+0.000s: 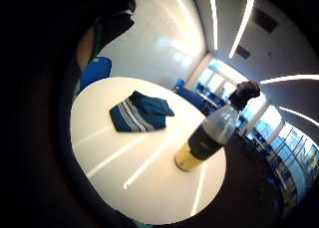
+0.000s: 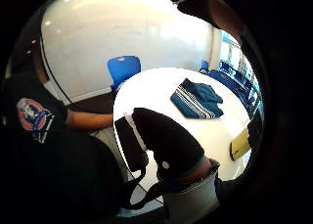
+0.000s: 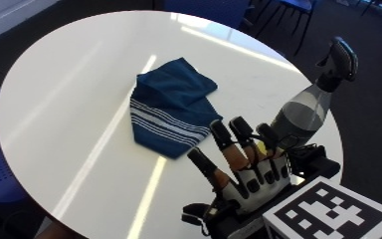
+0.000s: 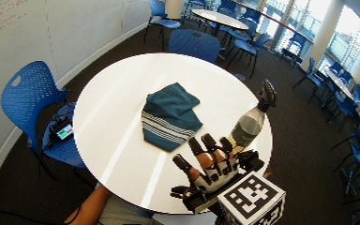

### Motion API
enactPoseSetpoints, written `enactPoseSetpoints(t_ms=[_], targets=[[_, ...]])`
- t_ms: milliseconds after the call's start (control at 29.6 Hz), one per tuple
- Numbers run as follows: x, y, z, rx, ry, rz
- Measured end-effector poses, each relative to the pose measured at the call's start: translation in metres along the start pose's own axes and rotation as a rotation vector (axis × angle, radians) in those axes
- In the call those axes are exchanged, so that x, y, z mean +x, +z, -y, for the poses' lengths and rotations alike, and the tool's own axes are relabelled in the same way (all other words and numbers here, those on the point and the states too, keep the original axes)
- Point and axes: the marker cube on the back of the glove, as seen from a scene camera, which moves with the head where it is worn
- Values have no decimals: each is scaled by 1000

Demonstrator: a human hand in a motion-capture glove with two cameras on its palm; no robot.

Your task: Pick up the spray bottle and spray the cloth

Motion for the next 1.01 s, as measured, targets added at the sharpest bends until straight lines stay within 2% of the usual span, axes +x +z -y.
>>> enactPoseSetpoints(t_ms=[1013], targets=[[-6,9,2,-35,-5,23]])
